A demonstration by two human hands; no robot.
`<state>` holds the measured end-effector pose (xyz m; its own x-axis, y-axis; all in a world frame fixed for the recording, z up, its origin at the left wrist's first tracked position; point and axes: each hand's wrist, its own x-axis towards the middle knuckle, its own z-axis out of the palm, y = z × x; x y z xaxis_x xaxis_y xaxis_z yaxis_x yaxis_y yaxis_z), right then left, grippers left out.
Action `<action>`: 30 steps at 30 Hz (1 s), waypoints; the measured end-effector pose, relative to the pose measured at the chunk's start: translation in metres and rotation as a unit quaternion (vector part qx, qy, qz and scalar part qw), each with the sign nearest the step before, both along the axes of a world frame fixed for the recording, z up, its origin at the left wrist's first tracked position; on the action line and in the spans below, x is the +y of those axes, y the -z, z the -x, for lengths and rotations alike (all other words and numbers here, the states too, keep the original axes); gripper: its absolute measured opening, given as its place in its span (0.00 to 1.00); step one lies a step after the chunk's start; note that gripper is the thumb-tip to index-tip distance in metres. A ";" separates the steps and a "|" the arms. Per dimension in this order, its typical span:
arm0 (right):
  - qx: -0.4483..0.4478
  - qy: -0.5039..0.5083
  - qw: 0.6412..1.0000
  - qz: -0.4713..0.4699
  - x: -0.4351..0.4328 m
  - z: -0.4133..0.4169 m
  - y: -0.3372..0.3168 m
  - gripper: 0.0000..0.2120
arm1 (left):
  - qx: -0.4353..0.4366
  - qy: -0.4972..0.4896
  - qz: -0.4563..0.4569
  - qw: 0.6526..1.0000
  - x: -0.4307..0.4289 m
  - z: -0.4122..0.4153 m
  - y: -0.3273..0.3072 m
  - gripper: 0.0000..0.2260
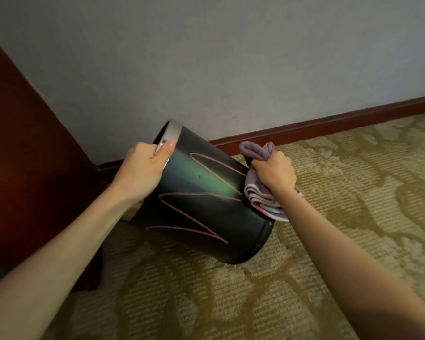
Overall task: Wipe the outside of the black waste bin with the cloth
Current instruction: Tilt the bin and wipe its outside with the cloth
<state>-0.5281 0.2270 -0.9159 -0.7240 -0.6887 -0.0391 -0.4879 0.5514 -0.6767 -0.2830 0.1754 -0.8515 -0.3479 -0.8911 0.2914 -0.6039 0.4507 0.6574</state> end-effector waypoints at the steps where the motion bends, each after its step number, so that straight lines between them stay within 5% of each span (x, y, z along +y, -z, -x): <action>1: 0.000 -0.005 1.000 -0.005 -0.004 0.000 -0.001 0.18 | -0.001 -0.005 0.002 1.000 -0.001 -0.002 0.001 0.26; 17: 0.116 0.014 0.980 0.162 0.051 -0.102 0.001 0.26 | -0.001 -0.081 -0.018 0.997 -0.015 -0.003 -0.001 0.26; 22: 0.085 -0.003 0.979 0.183 0.035 -0.083 -0.004 0.23 | 0.011 -0.054 -0.013 0.998 -0.013 -0.006 -0.001 0.24; 30: -0.035 0.018 0.998 0.047 -0.010 -0.022 -0.010 0.21 | 0.027 0.020 -0.044 0.998 -0.007 -0.008 0.002 0.29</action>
<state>-0.5056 0.2165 -0.9060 -0.7463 -0.6650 -0.0266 -0.4182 0.4997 -0.7585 -0.2754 0.1681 -0.8536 -0.3705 -0.8993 0.2323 -0.5494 0.4138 0.7259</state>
